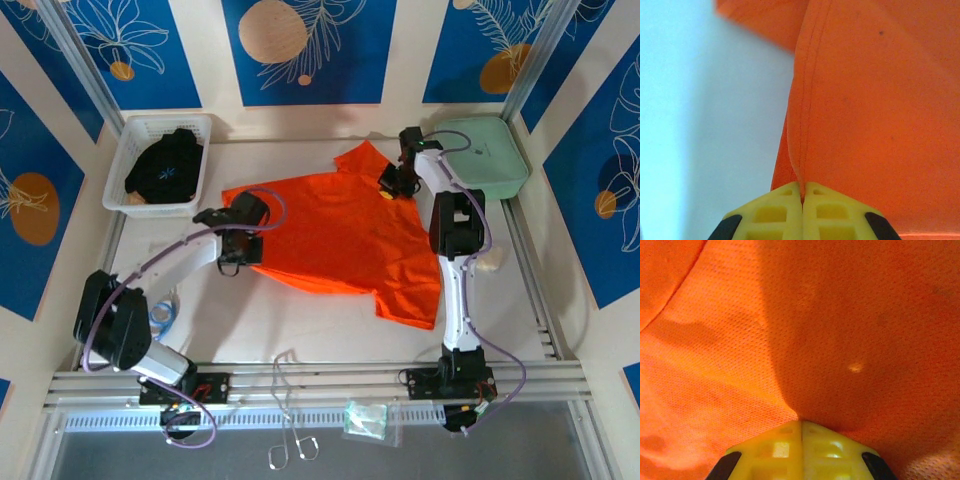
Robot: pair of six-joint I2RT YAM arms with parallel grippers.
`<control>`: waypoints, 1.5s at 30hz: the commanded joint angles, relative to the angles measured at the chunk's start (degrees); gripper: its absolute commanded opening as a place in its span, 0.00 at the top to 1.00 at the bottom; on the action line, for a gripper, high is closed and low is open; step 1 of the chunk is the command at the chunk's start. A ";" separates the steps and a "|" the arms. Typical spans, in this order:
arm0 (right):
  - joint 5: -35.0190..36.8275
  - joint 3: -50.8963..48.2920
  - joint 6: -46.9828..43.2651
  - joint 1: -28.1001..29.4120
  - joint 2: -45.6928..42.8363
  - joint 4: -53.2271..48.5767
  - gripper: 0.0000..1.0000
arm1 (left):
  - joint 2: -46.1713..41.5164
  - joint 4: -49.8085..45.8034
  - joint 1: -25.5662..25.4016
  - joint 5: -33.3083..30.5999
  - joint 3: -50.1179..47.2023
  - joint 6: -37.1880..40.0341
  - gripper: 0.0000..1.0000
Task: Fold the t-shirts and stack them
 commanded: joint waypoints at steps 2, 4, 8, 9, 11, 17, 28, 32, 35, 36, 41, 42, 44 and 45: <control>-0.22 -0.19 7.02 -2.09 3.32 -3.32 1.00 | -5.36 -4.26 -0.29 -5.55 -6.55 -4.65 1.00; -0.30 -0.46 8.57 -2.74 3.34 -2.63 1.00 | -7.70 -4.75 -0.28 -6.07 -10.04 -6.88 1.00; 0.11 -0.58 10.52 -3.43 3.11 -1.82 1.00 | -12.13 -3.78 -0.28 -4.59 -17.17 -12.09 1.00; 0.05 -0.56 10.72 -3.43 3.13 -1.63 1.00 | -12.95 -3.15 -0.28 -3.99 -18.87 -13.41 1.00; -0.45 -0.39 10.86 -3.26 3.08 -1.26 1.00 | -13.84 -1.15 -0.30 -2.83 -21.84 -15.38 1.00; -1.70 0.54 10.07 -2.19 2.91 -0.99 1.00 | -10.99 3.30 -0.26 -4.73 -25.61 -18.20 0.96; 0.12 -0.46 0.33 1.06 -10.52 -3.42 0.83 | -8.63 -0.78 -0.37 -5.76 -11.49 -11.11 0.34; 5.60 -11.66 -1.74 2.29 -22.32 -1.81 0.75 | -5.61 -5.64 -0.37 -7.04 -0.17 -6.71 0.25; 6.98 -27.04 -1.05 3.04 -33.18 3.40 0.72 | -1.62 -5.10 -0.28 -7.12 6.72 -3.48 0.18; 6.99 -31.99 -0.52 3.16 -36.32 4.98 0.73 | 0.26 -4.71 -0.13 -7.05 8.84 -2.42 0.18; 6.00 -56.72 2.39 5.06 -52.02 10.88 0.77 | 14.52 -2.11 2.65 -3.79 21.18 1.52 0.37; 5.72 -60.22 3.00 5.85 -54.61 11.22 0.79 | 16.99 -1.12 3.43 -2.67 22.90 1.86 0.41; 5.73 -67.27 4.78 8.81 -59.59 11.36 0.84 | 22.56 0.46 5.48 -0.98 26.80 2.16 0.49; 6.18 -70.08 5.79 10.59 -61.35 11.12 0.86 | 24.93 0.67 6.36 -0.45 28.60 2.26 0.51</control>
